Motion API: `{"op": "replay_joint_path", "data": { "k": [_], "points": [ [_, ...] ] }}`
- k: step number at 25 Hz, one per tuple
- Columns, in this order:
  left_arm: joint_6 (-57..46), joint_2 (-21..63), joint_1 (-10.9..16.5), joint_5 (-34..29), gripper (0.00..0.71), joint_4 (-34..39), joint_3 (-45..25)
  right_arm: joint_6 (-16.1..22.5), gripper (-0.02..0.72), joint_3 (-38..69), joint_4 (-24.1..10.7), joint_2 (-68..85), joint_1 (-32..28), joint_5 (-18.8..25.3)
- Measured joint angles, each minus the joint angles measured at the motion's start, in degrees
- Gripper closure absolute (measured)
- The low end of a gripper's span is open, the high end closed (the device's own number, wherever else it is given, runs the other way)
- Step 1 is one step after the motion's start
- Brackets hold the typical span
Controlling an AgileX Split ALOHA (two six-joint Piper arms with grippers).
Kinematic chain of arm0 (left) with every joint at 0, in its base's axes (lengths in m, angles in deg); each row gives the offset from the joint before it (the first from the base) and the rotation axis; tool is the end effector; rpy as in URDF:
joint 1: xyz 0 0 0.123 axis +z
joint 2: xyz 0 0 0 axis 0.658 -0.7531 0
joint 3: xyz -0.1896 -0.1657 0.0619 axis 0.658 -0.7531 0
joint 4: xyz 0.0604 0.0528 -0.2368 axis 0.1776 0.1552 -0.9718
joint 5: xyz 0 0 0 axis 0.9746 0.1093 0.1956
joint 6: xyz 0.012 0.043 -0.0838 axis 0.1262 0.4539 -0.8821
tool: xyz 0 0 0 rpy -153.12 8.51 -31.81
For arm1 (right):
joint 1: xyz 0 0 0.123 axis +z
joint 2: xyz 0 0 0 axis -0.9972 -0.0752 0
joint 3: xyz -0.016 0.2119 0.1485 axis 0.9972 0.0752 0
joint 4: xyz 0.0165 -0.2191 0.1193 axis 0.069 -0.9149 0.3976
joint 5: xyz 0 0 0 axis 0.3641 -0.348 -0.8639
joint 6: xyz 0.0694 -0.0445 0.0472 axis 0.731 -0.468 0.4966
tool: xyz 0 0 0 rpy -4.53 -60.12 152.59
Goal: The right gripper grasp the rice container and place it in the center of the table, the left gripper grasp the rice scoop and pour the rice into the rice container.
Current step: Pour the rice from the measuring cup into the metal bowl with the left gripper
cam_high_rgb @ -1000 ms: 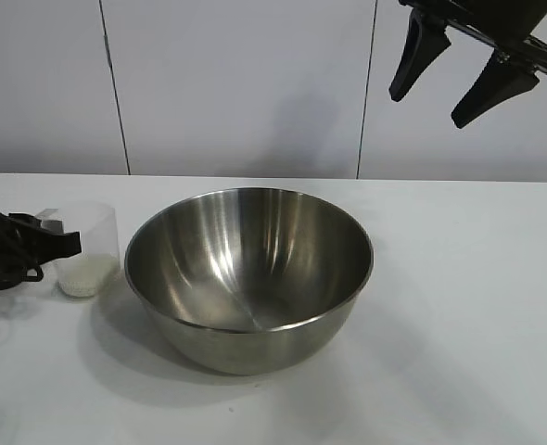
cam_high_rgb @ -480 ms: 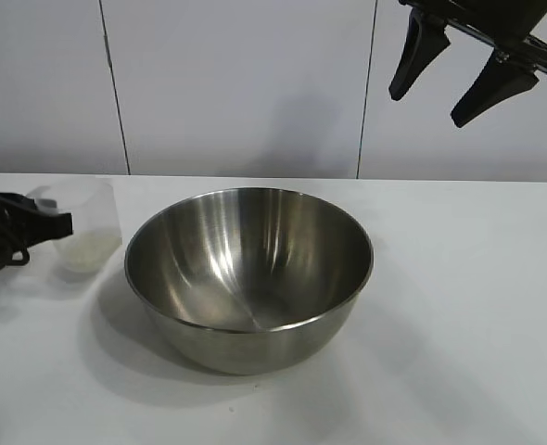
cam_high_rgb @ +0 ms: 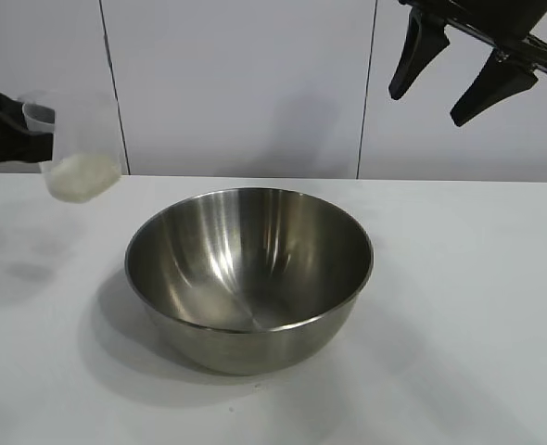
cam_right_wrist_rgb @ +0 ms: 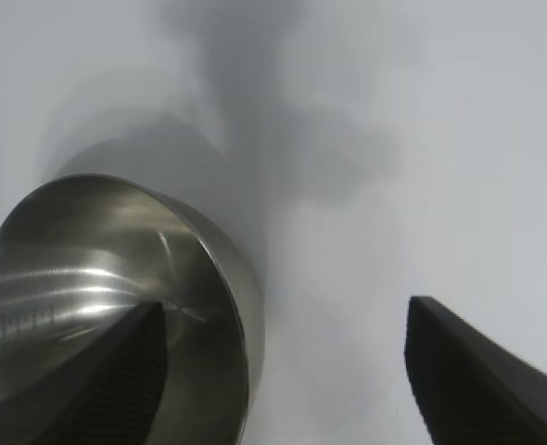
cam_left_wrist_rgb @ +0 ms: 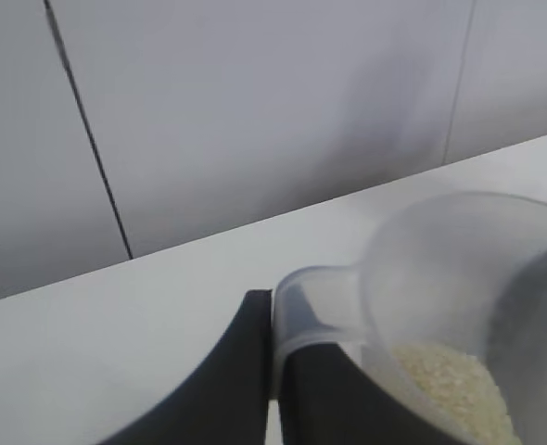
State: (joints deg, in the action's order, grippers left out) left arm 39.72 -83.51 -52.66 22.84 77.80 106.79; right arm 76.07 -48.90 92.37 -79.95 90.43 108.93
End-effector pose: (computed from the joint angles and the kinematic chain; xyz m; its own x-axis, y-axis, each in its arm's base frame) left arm 0.2792 -0.0805 0.1718 -0.1672 0.1948 -0.9665 0.4582 0.8833 0.0987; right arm 0.3896 0.0637 0.2643 -0.9337 0.0080 -0.3581 -0.1216 0.9333 0.3379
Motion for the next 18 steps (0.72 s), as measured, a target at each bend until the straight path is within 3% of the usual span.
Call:
{"op": "replay_joint_path", "data": {
  "k": [11,18],
  "points": [
    [-0.7,2.8,-12.8,-10.1,0.704,0.9,3.7,-1.1,0.208,0.0,0.0,0.0,0.0,0.0],
    [10.2,2.8,-14.0,-17.3,0.704,1.0,9.4,-1.3,0.208,0.0,0.0,0.0,0.0,-0.2]
  ]
}}
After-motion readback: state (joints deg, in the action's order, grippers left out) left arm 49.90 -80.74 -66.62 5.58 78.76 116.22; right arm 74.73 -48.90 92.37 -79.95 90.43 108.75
